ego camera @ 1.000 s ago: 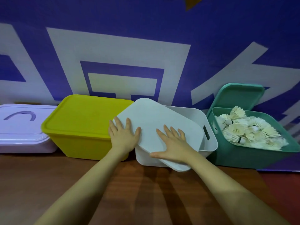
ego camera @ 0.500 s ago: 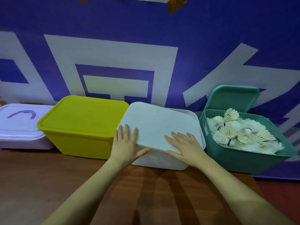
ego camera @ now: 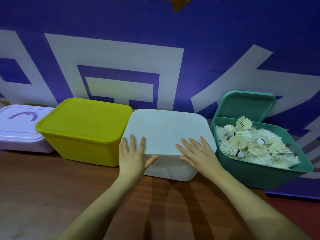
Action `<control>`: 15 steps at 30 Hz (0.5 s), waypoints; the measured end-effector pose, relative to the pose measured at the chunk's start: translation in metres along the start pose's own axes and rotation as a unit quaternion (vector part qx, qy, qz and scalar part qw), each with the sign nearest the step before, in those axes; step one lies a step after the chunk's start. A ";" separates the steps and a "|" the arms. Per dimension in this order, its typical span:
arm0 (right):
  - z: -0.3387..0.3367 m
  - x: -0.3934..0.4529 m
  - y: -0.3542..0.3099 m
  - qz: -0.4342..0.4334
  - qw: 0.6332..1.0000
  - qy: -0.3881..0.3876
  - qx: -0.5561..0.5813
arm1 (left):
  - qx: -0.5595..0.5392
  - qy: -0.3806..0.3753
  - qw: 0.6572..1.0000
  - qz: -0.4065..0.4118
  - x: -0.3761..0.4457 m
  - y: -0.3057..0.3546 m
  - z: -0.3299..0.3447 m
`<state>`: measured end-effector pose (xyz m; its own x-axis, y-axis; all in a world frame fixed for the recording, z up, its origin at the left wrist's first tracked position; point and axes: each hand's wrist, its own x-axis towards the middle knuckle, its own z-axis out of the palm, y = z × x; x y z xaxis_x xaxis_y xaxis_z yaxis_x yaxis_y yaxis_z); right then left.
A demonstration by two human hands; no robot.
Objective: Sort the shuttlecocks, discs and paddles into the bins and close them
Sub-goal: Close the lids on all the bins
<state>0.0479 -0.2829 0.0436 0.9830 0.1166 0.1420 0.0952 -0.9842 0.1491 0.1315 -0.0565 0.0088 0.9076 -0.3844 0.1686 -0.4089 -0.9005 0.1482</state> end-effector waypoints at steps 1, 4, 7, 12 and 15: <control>-0.001 0.000 0.002 0.002 1.000 0.000 -0.002 | -0.004 0.005 1.000 -0.003 0.001 0.002 -0.001; 0.001 -0.003 0.006 0.015 1.000 -0.003 0.011 | -0.003 0.010 1.000 -0.003 0.005 0.007 -0.001; 0.005 -0.010 0.004 0.031 0.999 -0.025 0.027 | 0.006 -0.004 1.000 0.008 0.008 0.006 0.001; 0.017 -0.016 -0.009 0.047 0.997 -0.018 0.060 | 0.034 0.021 0.999 0.028 0.006 -0.008 0.005; 0.018 -0.010 -0.013 0.052 0.995 -0.016 0.086 | 0.038 0.035 0.998 0.025 0.007 -0.014 0.004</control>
<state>0.0393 -0.2737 0.0222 0.9931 0.0107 0.1167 0.0148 -0.9993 -0.0345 0.1436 -0.0475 0.0042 0.8759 -0.4174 0.2422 -0.4434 -0.8941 0.0629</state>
